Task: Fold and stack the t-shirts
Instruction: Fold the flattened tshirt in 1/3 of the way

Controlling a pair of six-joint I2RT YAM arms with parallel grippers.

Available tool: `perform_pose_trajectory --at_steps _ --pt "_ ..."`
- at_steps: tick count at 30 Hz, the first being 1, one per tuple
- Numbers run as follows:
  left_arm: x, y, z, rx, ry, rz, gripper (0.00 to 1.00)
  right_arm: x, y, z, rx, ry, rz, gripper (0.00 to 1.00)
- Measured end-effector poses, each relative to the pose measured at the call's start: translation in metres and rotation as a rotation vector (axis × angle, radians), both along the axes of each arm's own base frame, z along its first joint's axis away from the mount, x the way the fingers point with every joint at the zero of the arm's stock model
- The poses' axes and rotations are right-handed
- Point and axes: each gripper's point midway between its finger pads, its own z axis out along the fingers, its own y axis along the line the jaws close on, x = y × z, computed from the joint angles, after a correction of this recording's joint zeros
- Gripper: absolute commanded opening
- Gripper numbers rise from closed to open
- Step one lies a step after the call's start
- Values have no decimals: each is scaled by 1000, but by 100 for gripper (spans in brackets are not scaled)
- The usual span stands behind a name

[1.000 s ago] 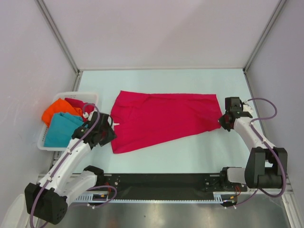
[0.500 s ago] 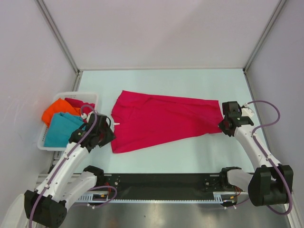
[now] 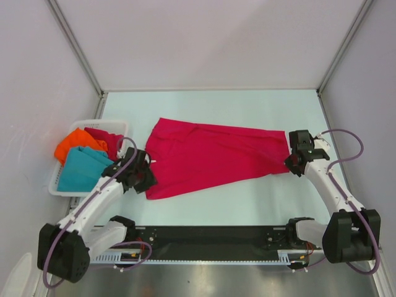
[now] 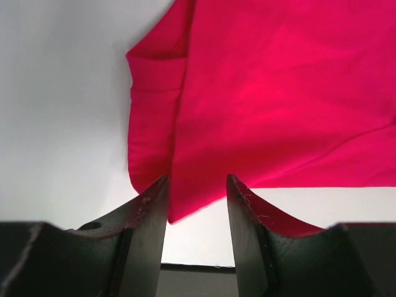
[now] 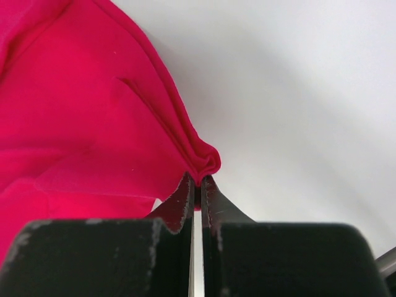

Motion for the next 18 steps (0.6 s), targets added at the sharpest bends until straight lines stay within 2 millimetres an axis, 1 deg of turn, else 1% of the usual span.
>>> perform_pose_trajectory --at_steps 3,6,8,13,15,16,17,18 --pt "-11 -1 -33 10 97 -8 47 5 -3 5 -4 -9 1 0" --pt "-20 2 -52 26 159 -9 47 7 -5 7 -3 -14 1 0" --pt "-22 2 -58 32 178 -7 47 7 -7 7 -2 -9 2 0" --pt "-21 1 -59 34 174 -6 46 7 -9 4 8 1 4 0" --pt "-21 1 -60 35 175 -8 35 7 -10 4 11 2 7 0" --pt "-21 1 -60 35 176 -7 27 6 -10 4 11 4 11 0" --pt "-20 1 -60 35 174 -3 8 7 -9 4 14 4 14 0" --pt "-19 0 -60 30 169 2 6 6 -10 4 17 5 15 0"
